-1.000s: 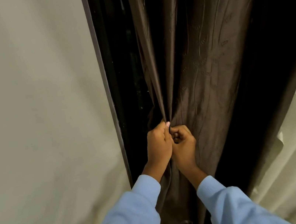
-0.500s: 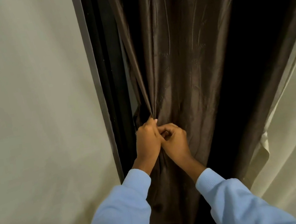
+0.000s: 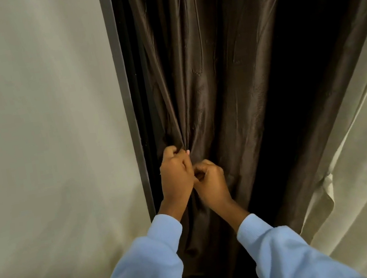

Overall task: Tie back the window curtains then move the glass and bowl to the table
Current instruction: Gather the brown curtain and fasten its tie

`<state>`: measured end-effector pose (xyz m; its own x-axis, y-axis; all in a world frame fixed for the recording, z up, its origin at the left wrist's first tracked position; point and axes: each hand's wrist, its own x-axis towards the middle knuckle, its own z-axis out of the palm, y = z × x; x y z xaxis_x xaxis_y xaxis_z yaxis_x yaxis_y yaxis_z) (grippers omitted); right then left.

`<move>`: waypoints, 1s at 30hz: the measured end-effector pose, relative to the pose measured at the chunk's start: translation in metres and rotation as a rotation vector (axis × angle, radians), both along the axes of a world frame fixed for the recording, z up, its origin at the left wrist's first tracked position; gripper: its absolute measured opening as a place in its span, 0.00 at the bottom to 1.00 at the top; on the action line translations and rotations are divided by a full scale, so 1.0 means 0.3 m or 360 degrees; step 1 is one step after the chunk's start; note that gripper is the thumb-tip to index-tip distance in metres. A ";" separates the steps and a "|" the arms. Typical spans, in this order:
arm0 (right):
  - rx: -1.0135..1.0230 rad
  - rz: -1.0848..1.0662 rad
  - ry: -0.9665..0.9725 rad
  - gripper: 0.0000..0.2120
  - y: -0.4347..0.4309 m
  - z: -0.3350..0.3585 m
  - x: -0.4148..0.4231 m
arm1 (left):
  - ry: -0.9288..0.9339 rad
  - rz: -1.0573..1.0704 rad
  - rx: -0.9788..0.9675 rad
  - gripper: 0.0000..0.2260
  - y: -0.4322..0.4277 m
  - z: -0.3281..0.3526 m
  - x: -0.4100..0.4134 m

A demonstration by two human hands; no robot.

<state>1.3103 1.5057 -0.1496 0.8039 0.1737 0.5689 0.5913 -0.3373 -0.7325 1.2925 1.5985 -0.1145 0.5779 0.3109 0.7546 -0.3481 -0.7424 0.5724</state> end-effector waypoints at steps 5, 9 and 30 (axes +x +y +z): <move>0.0240 -0.0607 -0.0482 0.10 -0.120 0.089 -0.055 | 0.0028 0.0103 0.0183 0.08 0.075 0.010 0.003; 0.0470 -0.1208 -0.0298 0.43 -0.174 0.124 -0.066 | 0.0057 0.0158 0.0285 0.06 0.134 0.003 0.013; 0.0713 -0.0650 -0.0438 0.21 0.140 0.064 -0.143 | -0.0009 -0.0421 -0.0193 0.22 0.173 -0.001 -0.016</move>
<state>1.2674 1.5476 -0.1303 0.5703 -0.4150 0.7089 0.6659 -0.2717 -0.6948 1.2878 1.6503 -0.1147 0.6469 0.2381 0.7245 -0.5239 -0.5516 0.6491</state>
